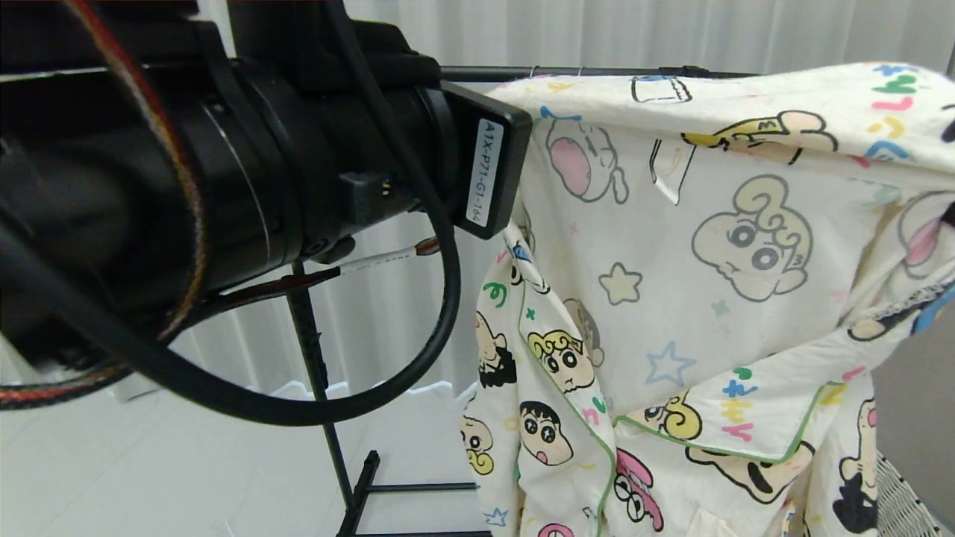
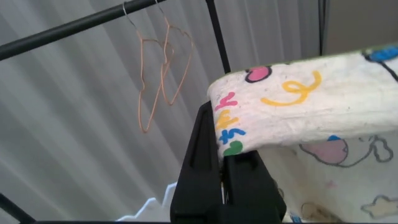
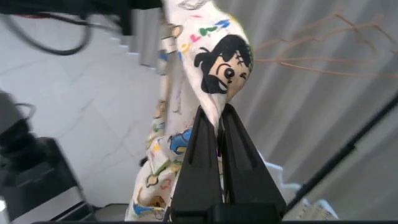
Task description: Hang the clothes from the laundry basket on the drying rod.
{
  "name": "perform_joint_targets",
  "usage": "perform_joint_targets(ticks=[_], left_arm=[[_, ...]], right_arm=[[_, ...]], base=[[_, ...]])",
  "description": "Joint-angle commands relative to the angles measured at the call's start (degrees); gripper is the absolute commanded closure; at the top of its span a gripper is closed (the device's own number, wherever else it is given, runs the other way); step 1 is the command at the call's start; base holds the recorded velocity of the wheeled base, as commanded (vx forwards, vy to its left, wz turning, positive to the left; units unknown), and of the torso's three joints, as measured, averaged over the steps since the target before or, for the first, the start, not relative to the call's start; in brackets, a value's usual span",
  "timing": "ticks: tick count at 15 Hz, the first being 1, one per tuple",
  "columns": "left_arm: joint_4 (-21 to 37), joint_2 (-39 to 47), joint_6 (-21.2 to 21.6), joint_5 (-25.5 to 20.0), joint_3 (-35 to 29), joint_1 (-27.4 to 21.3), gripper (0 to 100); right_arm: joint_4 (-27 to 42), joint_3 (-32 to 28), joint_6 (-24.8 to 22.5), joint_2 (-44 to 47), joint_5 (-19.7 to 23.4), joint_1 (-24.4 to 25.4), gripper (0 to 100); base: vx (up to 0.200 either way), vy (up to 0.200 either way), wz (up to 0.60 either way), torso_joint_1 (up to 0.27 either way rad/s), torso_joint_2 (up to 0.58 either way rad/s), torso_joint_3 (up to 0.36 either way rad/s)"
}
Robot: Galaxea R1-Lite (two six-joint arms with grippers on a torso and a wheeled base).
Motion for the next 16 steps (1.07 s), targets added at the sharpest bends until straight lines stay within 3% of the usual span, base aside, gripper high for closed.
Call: perform_joint_targets(ticks=[1,3,5,6,10,12,16], left_arm=[[3.2,-2.6,-0.1,0.2,1.1,0.0,100],[14.0,-6.9,-3.2,0.2,0.9,0.0,100],[26.0,-11.4,-6.2,0.1,0.6,0.0,100],[28.6,-12.7,-8.6,0.1,0.6,0.0,100],[29.6,-13.9,-15.3,0.1,-0.9,-3.9,100],[29.6,-13.8,-20.3,0.2,-2.1,-10.2,100],[29.7,-14.1,-20.5,0.3,-2.3,-11.9,100]], right_arm=[[0.0,0.2,-0.3,0.0,-1.7,-2.4,100],[-1.3,0.2,-0.9,0.7,-1.8,-6.6,100],[-7.8,1.5,-2.5,3.0,-1.8,-9.1,100],[-11.9,2.3,-2.8,4.8,-1.8,-9.6,100],[-23.6,3.0,-2.5,12.2,-1.8,-9.7,100],[-29.8,3.0,-2.5,16.3,-1.7,-9.7,100],[-30.4,2.9,-2.9,16.2,-2.0,-11.4,100]], base=[[0.0,0.0,0.0,0.0,0.0,0.0],[0.0,0.0,0.0,0.0,0.0,0.0],[0.0,0.0,0.0,0.0,0.0,0.0],[0.0,0.0,0.0,0.0,0.0,0.0],[0.0,0.0,0.0,0.0,0.0,0.0],[0.0,0.0,0.0,0.0,0.0,0.0],[0.0,0.0,0.0,0.0,0.0,0.0]])
